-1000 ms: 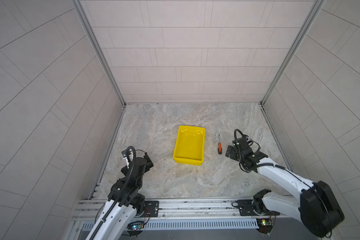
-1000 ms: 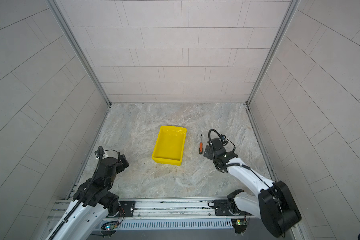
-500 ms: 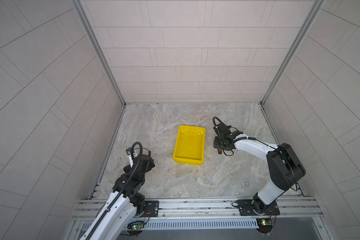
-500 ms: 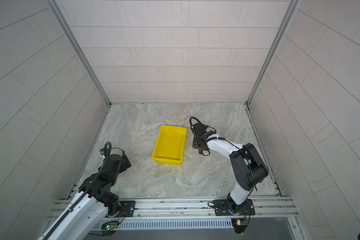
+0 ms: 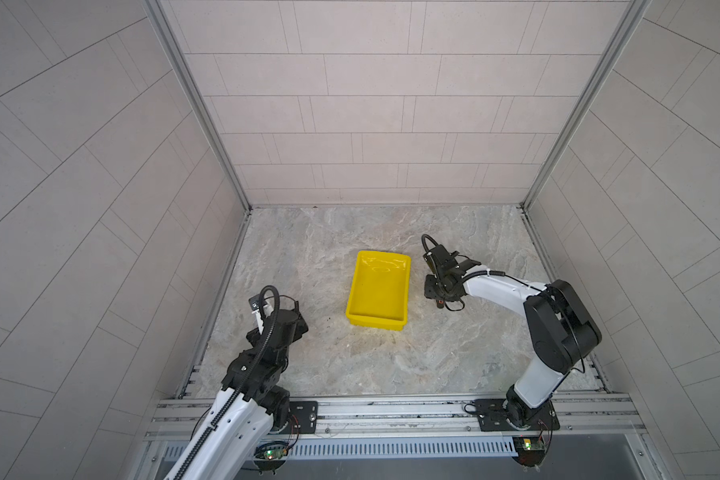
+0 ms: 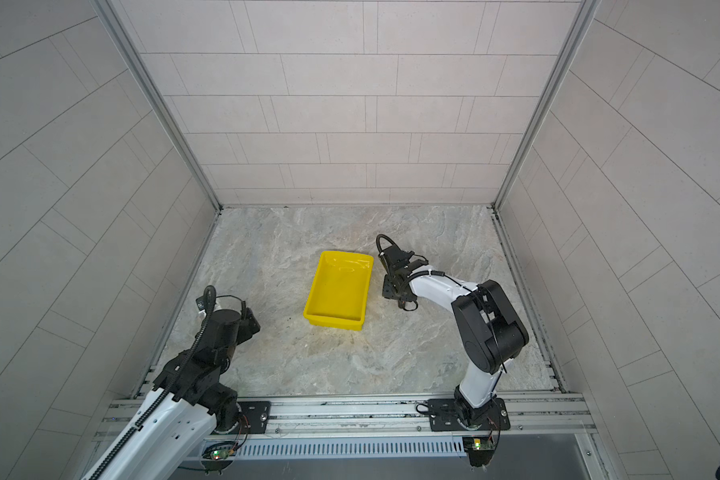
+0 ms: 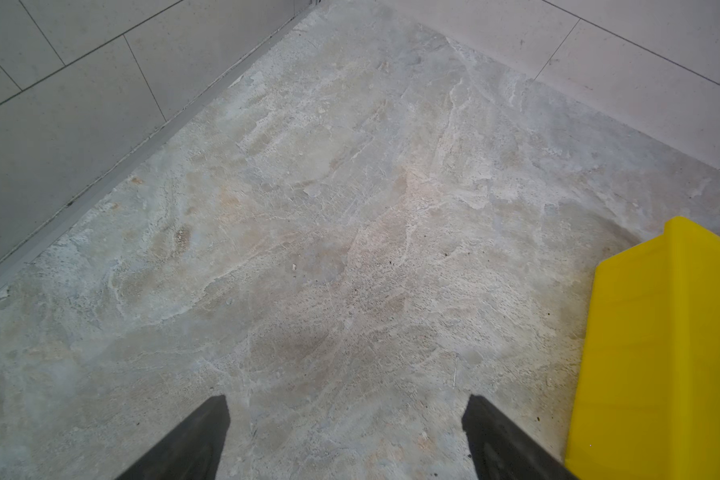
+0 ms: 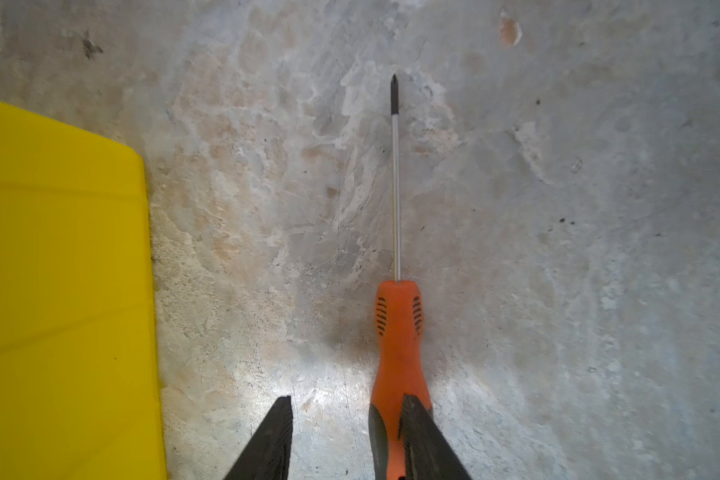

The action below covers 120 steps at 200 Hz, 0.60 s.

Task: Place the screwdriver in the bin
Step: 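Lower the open right gripper over the orange screwdriver handle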

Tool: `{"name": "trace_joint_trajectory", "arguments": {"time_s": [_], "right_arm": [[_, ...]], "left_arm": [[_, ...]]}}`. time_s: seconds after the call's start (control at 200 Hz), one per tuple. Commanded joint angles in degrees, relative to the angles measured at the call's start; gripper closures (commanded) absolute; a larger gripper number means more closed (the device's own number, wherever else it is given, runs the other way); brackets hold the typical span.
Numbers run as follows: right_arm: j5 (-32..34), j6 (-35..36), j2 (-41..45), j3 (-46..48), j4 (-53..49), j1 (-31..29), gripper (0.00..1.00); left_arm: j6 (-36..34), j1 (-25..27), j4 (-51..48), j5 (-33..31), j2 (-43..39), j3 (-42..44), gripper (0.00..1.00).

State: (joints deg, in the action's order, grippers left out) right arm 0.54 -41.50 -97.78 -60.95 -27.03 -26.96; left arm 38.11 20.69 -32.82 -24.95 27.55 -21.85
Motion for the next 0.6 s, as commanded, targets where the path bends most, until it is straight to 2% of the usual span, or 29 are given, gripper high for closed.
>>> {"name": "trace_joint_trajectory", "arguments": {"time_s": [0.0,0.195,0.395,0.595], "right_arm": [[-1.14,2.15,0.48,0.71,-1.53,-0.11,0.56],[0.53,4.62,1.84,0.07,-1.98,0.5,0.54],[-0.97,4.6,4.13,0.93,-2.55,1.83,0.41],[1.19,6.84,5.85,3.11,-3.1,2.41,0.41]], "left_arm": [[-0.58,-0.21,0.42,-1.07,1.67,-0.28,0.05],[-0.53,-0.19,0.74,-0.89,3.75,-0.74,0.06],[-0.68,-0.21,1.18,-0.91,4.77,-0.83,0.06],[-0.6,-0.21,1.03,-0.5,5.06,-0.92,0.06]]}}
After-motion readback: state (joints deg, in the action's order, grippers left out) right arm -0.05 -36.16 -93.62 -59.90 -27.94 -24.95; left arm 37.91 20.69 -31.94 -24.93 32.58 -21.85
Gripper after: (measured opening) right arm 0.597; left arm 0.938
